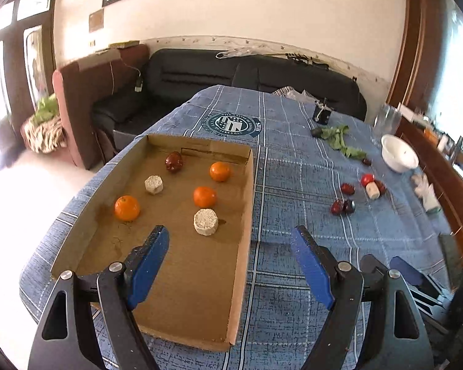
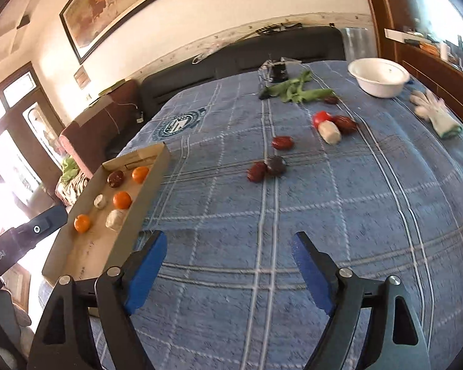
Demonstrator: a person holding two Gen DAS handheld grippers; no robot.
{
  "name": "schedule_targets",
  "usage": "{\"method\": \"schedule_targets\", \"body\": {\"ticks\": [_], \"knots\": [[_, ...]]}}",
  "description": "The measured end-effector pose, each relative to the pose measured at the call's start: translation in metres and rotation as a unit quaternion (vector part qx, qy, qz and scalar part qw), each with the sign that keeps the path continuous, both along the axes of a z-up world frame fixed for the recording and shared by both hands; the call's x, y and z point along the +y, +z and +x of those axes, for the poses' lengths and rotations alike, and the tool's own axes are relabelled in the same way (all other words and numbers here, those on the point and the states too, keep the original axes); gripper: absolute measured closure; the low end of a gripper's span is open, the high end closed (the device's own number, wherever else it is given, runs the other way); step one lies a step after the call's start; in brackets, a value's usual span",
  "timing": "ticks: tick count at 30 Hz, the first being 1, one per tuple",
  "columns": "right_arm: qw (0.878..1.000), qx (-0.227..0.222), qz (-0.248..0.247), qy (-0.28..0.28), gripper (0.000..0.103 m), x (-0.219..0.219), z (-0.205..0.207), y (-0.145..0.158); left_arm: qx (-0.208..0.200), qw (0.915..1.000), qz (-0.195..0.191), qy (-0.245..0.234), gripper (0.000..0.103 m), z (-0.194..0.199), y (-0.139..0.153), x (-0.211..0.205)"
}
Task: Organize fruits
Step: 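Move both tools back over the dates and tomato on the tablecloth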
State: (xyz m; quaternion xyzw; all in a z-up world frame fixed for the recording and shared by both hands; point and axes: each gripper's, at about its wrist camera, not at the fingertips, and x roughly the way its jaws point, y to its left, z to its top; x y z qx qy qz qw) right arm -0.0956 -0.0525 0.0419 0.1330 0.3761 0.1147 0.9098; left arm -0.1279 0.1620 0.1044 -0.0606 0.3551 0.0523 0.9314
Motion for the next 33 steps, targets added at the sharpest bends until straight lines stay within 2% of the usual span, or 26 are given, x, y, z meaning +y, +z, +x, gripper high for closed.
{"method": "schedule_targets", "body": {"ticks": [8,21,26,33], "knots": [[1.000,0.004,0.006,0.009,0.015,-0.001,-0.003,-0.003,0.006,0.9997,0.025,0.002,0.022,-0.008,-0.001,-0.009],[1.000,0.015,0.022,-0.002,0.014,-0.019,0.000,-0.010,0.019,0.9990,0.038,-0.011,0.022,-0.001,-0.008,-0.026],[1.000,0.020,0.020,-0.009,0.014,-0.034,0.006,-0.010,0.030,0.9989,0.028,-0.019,0.022,0.008,-0.013,-0.028],[0.998,0.043,0.001,-0.033,0.015,-0.078,0.028,-0.007,0.055,0.9971,0.012,-0.051,0.022,0.024,-0.027,-0.040]]}}
